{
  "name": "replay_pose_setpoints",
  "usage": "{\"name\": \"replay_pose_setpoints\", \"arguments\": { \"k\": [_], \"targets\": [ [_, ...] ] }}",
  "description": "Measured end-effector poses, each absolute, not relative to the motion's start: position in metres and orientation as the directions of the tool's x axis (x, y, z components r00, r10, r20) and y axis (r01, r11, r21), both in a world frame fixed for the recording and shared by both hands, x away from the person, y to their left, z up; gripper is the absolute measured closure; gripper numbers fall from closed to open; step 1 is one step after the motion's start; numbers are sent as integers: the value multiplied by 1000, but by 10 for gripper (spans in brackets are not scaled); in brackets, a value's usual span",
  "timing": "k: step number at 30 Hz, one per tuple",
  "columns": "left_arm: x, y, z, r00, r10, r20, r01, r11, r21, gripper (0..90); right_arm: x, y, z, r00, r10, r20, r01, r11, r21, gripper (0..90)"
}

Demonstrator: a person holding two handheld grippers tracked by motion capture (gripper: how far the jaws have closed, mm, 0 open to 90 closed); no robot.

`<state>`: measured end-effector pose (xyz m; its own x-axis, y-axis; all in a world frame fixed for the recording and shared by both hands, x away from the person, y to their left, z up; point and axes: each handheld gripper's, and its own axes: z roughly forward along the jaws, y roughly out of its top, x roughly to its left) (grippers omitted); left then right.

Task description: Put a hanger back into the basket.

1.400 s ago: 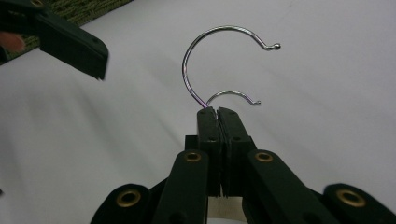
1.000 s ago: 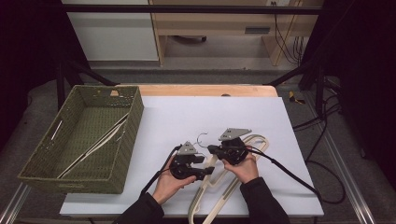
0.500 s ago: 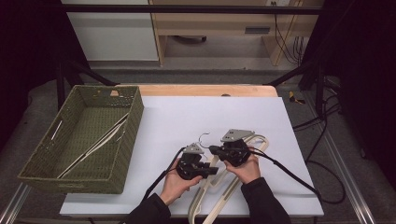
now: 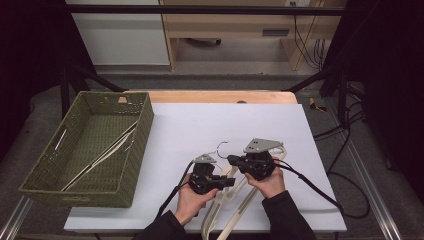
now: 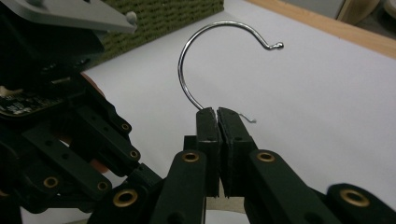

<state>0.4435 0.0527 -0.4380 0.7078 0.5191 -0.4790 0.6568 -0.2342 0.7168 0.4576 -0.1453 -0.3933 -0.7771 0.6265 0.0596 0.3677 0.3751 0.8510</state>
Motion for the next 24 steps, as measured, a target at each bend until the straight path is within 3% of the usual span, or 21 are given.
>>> {"name": "replay_pose_setpoints", "arguments": {
  "k": [4,10,12,13,17,24],
  "targets": [
    [437,53,-428,700,516,-494,661,-206,722,820,449,-150,-381,-781,621,64,347,347,871,864],
    [436,61,-413,703,532,-471,633,-167,756,856,440,-159,-365,-784,615,84,325,292,900,757],
    [437,66,-409,700,537,-472,630,-152,762,855,438,-162,-362,-782,617,83,313,275,909,692],
    [438,73,-403,699,537,-471,623,-134,771,856,437,-164,-360,-784,616,76,296,263,918,614],
    [440,85,-393,705,551,-446,598,-125,791,856,435,-166,-358,-781,622,56,262,244,934,509],
    [437,108,-366,753,593,-285,472,-184,862,855,434,-175,-360,-752,657,64,255,199,946,287]
  ]
}}
